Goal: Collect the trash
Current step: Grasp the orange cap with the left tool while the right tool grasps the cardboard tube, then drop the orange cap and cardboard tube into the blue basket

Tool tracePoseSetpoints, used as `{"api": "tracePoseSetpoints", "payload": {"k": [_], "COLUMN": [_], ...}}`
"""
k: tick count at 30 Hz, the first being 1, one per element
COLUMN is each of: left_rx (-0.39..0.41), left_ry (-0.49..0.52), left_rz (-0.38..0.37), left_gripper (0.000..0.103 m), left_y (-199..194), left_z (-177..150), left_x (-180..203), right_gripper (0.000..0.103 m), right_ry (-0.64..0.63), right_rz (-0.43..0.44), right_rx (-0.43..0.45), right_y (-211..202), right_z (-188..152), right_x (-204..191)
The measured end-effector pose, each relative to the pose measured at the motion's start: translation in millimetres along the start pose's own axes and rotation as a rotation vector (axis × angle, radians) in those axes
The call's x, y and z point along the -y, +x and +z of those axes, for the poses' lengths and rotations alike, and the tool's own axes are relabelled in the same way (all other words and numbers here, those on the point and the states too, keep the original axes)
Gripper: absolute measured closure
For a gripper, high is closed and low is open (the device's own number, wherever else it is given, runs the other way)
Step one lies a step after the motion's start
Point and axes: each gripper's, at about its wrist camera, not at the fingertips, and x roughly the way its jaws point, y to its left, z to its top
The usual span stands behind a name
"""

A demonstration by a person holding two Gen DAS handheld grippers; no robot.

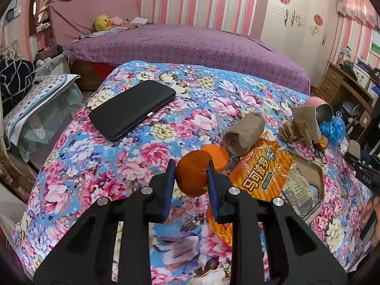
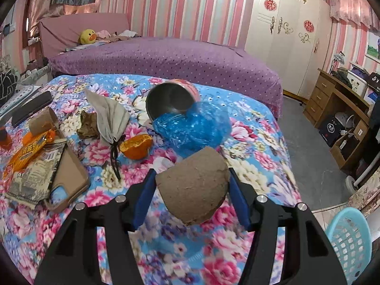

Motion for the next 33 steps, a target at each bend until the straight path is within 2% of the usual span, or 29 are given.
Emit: {"api": "tracePoseSetpoints", "payload": {"k": [10, 14, 19, 27, 33], "left_rx": [0.039, 0.051, 0.073, 0.092, 0.108], "left_ry": [-0.034, -0.002, 0.023, 0.079, 0.114], "left_rz": [0.007, 0.004, -0.034, -0.097, -0.181], "left_gripper": [0.079, 0.079, 0.08, 0.08, 0.08], "left_y": [-18.5, -24.0, -36.1, -47.5, -51.6], "left_z": [-0.2, -1.3, -1.0, -5.0, -8.9], "left_x": [-12.6, -7.3, 6.9, 60.7, 139.1], "right_gripper": [0.044, 0.044, 0.044, 0.044, 0.044], "right_ry": [0.003, 0.004, 0.019, 0.066, 0.129], "right_rz": [0.012, 0.02, 0.022, -0.006, -0.044], "right_rx": [0.013, 0.045, 0.061, 0.073, 0.088], "right_y": [-21.4, -41.7, -61.1, -75.2, -84.9], "right_z": [-13.5, -16.6, -27.0, -41.8, -49.9], "right_x": [10.1, 11.8, 24.8, 78.8, 126.9]}}
